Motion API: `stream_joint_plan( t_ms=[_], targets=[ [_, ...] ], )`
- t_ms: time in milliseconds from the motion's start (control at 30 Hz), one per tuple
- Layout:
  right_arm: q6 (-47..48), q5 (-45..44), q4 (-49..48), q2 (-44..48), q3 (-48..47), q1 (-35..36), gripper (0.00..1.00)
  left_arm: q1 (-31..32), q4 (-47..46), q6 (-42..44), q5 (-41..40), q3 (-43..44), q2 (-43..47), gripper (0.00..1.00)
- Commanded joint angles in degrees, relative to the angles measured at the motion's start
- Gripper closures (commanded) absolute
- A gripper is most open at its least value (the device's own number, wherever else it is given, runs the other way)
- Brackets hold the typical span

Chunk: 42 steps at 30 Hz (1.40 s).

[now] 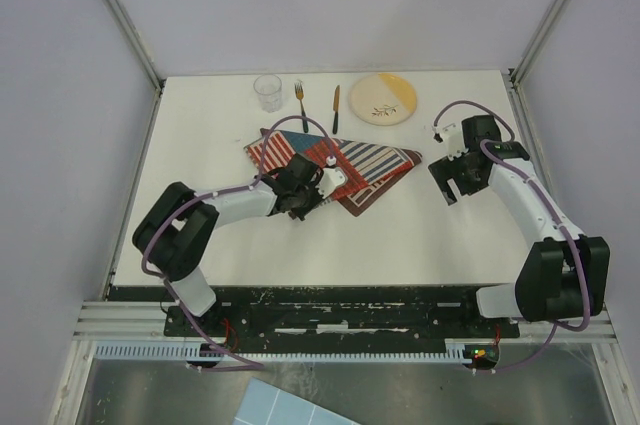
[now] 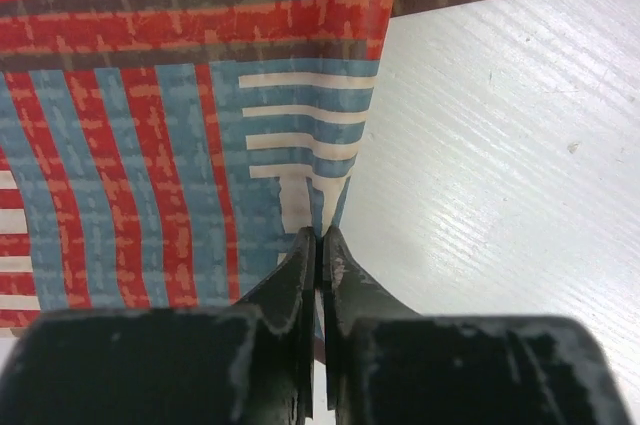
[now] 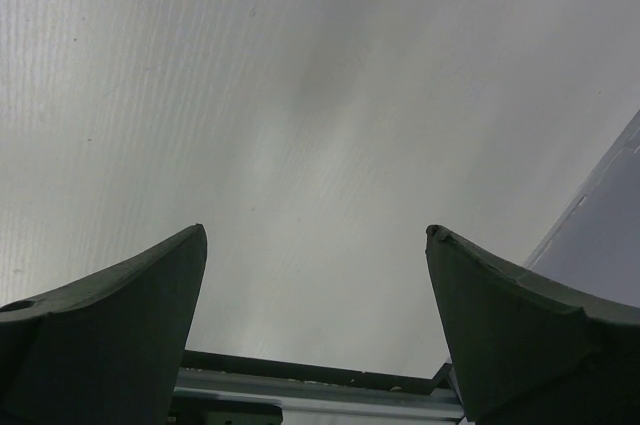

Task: Set the dinner table for one person
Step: Flatten out the napkin at the center of the board.

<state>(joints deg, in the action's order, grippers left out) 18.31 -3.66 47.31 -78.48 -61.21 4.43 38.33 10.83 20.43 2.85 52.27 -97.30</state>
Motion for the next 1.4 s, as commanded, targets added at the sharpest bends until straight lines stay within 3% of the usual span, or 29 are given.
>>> stream_joint_plan(
  t_ms=[0, 233, 533, 933, 1033, 1167, 1367],
  targets=[
    [0.2, -0.4, -1.6, 1.4, 0.7, -0.5, 0.01, -0.3, 5.2, 0.7, -2.8, -0.9, -5.1, 0.97],
    [-0.7, -0.4, -3.0, 0.8, 1.4, -0.5, 0.01, -0.3, 6.8, -0.2, -7.3, -0.4, 0.7, 0.97],
    [-1.4, 3.0, -3.6, -1.6, -1.7, -0.4, 0.01, -0.3, 12.9, 2.1, -10.8, 7.1, 10.9, 0.97],
    [-3.6, 8.2, -5.1, -4.1, -6.0, 0.2, 0.01, -0.3, 15.0, 2.8, -15.1, 13.0, 17.9, 0.97],
    [-2.6, 12.5, -4.6, -3.3, -7.2, 2.9, 0.01, -0.3, 15.1, 3.0, -16.3, 13.7, 18.2, 0.97],
    [-2.0, 11.9, -4.5, -3.7, -9.9, 9.5, 0.01, -0.4, 15.1, 3.0, -18.5, 14.8, 17.9, 0.97],
    [-1.3, 10.6, -8.4, -8.5, -12.6, 13.5, 0.01, -0.4, 14.8, 3.0, -20.4, 16.0, 17.8, 0.97]
  ],
)
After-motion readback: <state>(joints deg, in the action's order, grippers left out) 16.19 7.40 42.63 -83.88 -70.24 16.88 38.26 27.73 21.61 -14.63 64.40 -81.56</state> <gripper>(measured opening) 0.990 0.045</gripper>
